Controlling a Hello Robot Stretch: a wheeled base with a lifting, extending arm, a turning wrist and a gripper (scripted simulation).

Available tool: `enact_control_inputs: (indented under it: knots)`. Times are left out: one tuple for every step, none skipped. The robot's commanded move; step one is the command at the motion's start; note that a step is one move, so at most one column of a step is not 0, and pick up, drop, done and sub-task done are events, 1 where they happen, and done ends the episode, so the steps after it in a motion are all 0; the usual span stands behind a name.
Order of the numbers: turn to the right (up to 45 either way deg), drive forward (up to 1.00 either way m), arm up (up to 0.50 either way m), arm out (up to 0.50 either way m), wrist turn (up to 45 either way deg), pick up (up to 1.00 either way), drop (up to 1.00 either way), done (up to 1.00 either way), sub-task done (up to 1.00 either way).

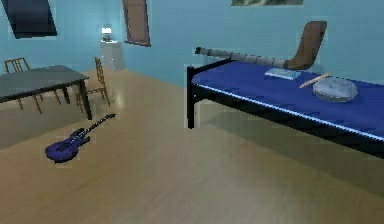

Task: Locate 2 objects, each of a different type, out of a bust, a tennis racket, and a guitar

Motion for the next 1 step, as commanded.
enact_control_inputs:
  knots:
    - [-27.0,0.00,0.00,0.00,0.0,0.00,0.00,0.00,0.00]
